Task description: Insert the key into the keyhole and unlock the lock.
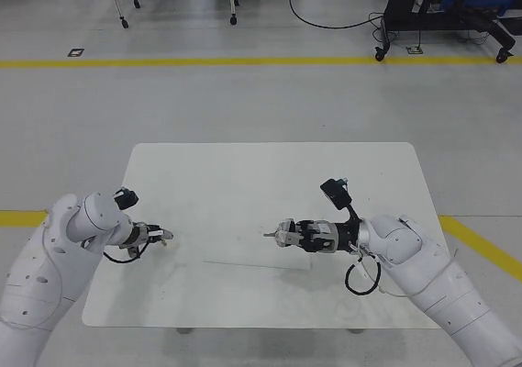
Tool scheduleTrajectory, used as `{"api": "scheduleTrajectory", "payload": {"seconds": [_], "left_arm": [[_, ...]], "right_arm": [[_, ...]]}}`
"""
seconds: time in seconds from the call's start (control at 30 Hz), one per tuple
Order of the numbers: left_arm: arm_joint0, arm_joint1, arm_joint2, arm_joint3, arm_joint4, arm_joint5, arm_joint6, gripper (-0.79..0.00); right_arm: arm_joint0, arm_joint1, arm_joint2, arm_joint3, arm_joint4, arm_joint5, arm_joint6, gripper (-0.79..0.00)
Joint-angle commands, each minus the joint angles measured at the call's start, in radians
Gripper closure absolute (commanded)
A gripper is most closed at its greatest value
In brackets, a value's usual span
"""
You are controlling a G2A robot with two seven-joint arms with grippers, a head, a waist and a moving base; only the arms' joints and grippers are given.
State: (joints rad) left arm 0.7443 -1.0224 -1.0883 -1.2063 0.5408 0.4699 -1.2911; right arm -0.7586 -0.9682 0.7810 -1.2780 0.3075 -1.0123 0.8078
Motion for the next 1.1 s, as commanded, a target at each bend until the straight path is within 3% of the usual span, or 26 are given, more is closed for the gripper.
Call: {"api": "scheduleTrajectory", "payload": {"seconds": [0.0,0.23,0.47,0.53,0.8,0.93,1.07], "left_arm": [[-0.003,-0.002,0.002,0.011,-0.001,0.014,0.017,-0.456],[-0.018,-0.011,0.01,0.041,-0.015,0.041,0.063,-0.456],[-0.027,-0.014,0.014,0.051,-0.021,0.032,0.078,-0.172],[-0.022,-0.013,0.011,0.046,-0.022,0.029,0.083,-0.003],[0.002,-0.006,-0.013,0.004,-0.032,-0.015,0.097,0.0],[0.029,0.0,-0.064,-0.031,-0.143,-0.167,0.106,0.0],[0.164,0.01,-0.213,-0.106,-0.398,-0.526,0.346,0.0]], "right_arm": [[0.0,0.0,0.0,0.0,0.0,0.0,0.0,0.0],[0.0,0.0,0.0,0.0,0.0,0.0,0.0,0.0],[0.0,0.0,0.0,0.0,0.0,0.0,0.0,0.0],[0.0,0.0,0.0,0.0,0.0,0.0,0.0,0.0],[0.0,0.0,0.0,0.0,0.0,0.0,0.0,0.0],[0.0,0.0,0.0,0.0,0.0,0.0,0.0,0.0],[0.0,0.0,0.0,0.0,0.0,0.0,0.0,0.0]]}}
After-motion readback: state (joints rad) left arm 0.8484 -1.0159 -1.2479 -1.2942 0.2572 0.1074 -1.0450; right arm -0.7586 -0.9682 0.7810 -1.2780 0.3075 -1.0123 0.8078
